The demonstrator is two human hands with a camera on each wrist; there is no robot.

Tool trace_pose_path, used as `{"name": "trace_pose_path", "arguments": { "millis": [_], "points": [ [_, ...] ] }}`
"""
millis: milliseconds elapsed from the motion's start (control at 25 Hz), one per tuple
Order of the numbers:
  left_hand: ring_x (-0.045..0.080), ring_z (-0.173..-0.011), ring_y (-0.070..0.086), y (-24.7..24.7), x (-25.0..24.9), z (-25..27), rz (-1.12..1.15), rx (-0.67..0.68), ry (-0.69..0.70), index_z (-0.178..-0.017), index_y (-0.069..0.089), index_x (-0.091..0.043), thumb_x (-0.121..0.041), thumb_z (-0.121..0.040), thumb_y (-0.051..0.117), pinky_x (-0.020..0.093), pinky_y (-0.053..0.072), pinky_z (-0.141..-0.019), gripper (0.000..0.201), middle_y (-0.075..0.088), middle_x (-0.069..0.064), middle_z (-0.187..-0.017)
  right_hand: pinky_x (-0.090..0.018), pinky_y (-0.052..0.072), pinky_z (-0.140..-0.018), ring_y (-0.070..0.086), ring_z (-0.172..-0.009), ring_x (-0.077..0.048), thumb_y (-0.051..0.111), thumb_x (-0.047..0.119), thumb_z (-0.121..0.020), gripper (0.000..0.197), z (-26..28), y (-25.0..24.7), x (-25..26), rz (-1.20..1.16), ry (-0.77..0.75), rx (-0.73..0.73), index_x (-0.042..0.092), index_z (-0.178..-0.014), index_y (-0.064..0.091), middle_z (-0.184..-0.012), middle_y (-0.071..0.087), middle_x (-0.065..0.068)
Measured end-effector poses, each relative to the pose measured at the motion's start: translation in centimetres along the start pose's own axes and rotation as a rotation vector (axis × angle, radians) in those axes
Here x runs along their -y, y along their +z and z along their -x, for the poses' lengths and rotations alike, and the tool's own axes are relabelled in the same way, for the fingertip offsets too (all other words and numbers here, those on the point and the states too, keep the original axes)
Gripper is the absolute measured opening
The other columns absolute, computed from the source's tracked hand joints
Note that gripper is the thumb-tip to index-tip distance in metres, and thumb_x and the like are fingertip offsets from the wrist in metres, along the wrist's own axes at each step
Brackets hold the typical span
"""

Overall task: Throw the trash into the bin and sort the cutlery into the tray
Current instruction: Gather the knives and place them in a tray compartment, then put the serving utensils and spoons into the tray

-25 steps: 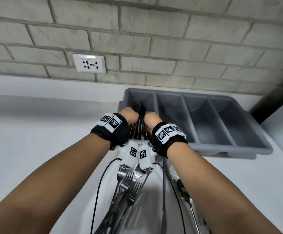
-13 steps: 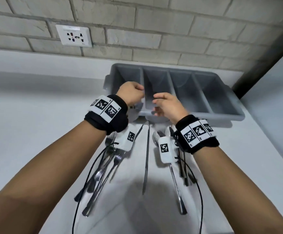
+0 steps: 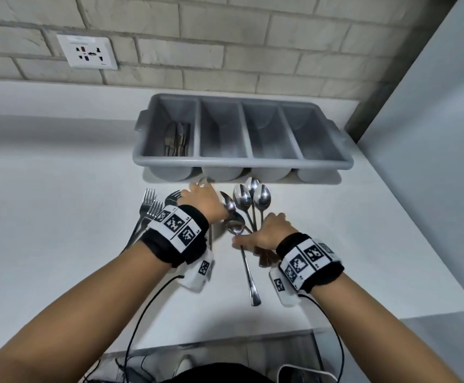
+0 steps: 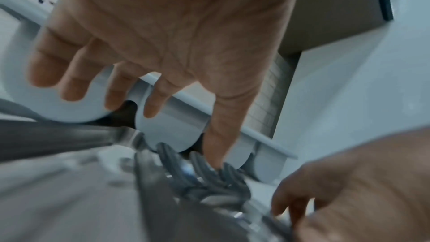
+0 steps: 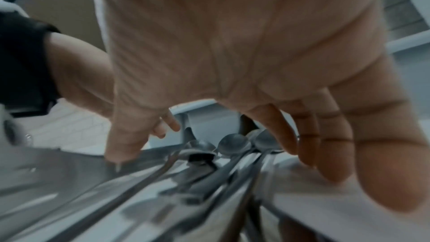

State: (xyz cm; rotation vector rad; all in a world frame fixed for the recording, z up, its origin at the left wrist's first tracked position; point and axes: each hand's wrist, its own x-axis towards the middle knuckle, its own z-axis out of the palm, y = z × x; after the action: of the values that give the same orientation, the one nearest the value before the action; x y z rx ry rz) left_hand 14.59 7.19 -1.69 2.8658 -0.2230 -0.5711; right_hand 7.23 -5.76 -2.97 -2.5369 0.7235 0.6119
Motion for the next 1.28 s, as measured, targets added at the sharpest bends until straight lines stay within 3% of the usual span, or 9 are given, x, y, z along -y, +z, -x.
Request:
{"name": "trace_pose_path", "arguments": {
  "millis": [80, 200, 320, 480, 600, 760, 960, 1120, 1280],
  "points": [
    [0.039, -0.126, 0.046, 0.7, 0.9, -0.3, -0.098, 0.059, -0.087, -0.141, 0.029, -0.01, -0.049, -0.065, 0.074, 0.047, 0.041, -0.101, 0.097, 0.042, 0.018, -0.137, -0.031, 0.05, -0.084, 0.053, -0.112, -0.026, 0.077, 0.051, -0.06, 0.086, -0.2, 0.9, 0.4, 0.049, 0.01, 0.013, 0.004, -0.125, 0.045, -0.127, 0.04, -0.011],
    [0.034, -0.118, 0.054, 1.2, 1.8, -0.3, -0.123, 0.167, -0.122, -0.13, 0.047, -0.009, -0.057, -0.045, 0.08, 0.045, 0.048, -0.096, 0.103, 0.052, 0.015, -0.132, -0.027, 0.049, -0.072, 0.062, -0.098, -0.026, 0.065, 0.019, -0.076, 0.049, -0.9, 1.5, 0.8, 0.021, -0.015, -0.023, 0.0, -0.119, 0.051, -0.125, 0.05, -0.014],
    [0.032, -0.12, 0.051, 1.5, 2.0, 0.0, -0.173, 0.118, -0.117, -0.127, 0.05, -0.01, -0.068, -0.039, 0.075, 0.043, 0.048, -0.095, 0.108, 0.052, 0.01, -0.132, -0.027, 0.051, -0.081, 0.064, -0.106, -0.028, 0.054, 0.004, -0.084, 0.031, -1.2, 1.5, 0.7, 0.006, -0.055, -0.063, -0.004, -0.113, 0.059, -0.108, 0.063, -0.014],
    [0.031, -0.12, 0.054, 1.6, 1.8, 0.5, -0.223, 0.153, -0.094, -0.135, 0.04, -0.009, -0.069, -0.04, 0.076, 0.044, 0.049, -0.094, 0.118, 0.05, 0.007, -0.137, -0.029, 0.05, -0.09, 0.061, -0.112, -0.028, 0.054, 0.004, -0.087, 0.029, -1.8, 1.0, 0.4, 0.049, -0.089, -0.093, -0.003, -0.114, 0.059, -0.122, 0.062, -0.015],
    [0.034, -0.135, 0.041, 2.2, 1.8, 1.1, -0.283, 0.213, -0.082, -0.149, 0.012, -0.018, -0.061, -0.045, 0.08, 0.047, 0.042, -0.105, 0.132, 0.043, 0.011, -0.147, -0.029, 0.045, -0.099, 0.055, -0.121, -0.027, 0.054, 0.005, -0.088, 0.034, -2.3, 0.7, 0.7, 0.12, -0.085, -0.012, -0.001, -0.122, 0.056, -0.131, 0.058, -0.014],
    [0.036, -0.123, 0.053, 3.2, 1.2, 1.8, -0.246, 0.165, -0.137, -0.149, -0.006, -0.005, -0.052, -0.053, 0.081, 0.046, 0.048, -0.1, 0.138, 0.056, 0.017, -0.134, -0.03, 0.036, -0.108, 0.044, -0.133, -0.025, 0.047, 0.013, -0.094, 0.041, -2.3, 0.4, 0.8, 0.185, -0.102, 0.045, 0.001, -0.134, 0.046, -0.144, 0.047, -0.011],
    [0.032, -0.121, 0.055, 3.7, 1.8, 2.8, -0.202, 0.238, -0.133, -0.149, 0.015, -0.007, -0.068, -0.036, 0.077, 0.043, 0.049, -0.097, 0.142, 0.031, 0.007, -0.154, -0.03, 0.04, -0.104, 0.048, -0.129, -0.027, 0.042, 0.014, -0.096, 0.037, -1.7, 1.1, 0.0, 0.18, -0.168, -0.013, 0.001, -0.13, 0.051, -0.14, 0.051, -0.014],
    [0.032, -0.123, 0.054, 4.5, 2.0, 3.8, -0.185, 0.181, -0.167, -0.149, 0.001, -0.002, -0.053, -0.056, 0.078, 0.041, 0.049, -0.092, 0.131, 0.042, 0.016, -0.145, -0.031, 0.045, -0.097, 0.054, -0.122, -0.03, 0.044, 0.008, -0.094, 0.033, -1.2, 1.3, -0.5, 0.086, -0.176, -0.092, -0.003, -0.123, 0.055, -0.131, 0.057, -0.017],
    [0.025, -0.099, 0.064, 4.2, 1.4, 4.8, -0.139, 0.113, -0.187, -0.112, 0.059, -0.001, -0.039, -0.068, 0.075, 0.031, 0.055, -0.082, 0.06, 0.062, 0.013, -0.115, -0.03, 0.047, -0.093, 0.058, -0.117, -0.03, 0.045, 0.001, -0.092, 0.03, -1.0, 1.3, -1.5, 0.068, -0.168, -0.14, -0.003, -0.119, 0.057, -0.126, 0.06, -0.017]
  ]
}}
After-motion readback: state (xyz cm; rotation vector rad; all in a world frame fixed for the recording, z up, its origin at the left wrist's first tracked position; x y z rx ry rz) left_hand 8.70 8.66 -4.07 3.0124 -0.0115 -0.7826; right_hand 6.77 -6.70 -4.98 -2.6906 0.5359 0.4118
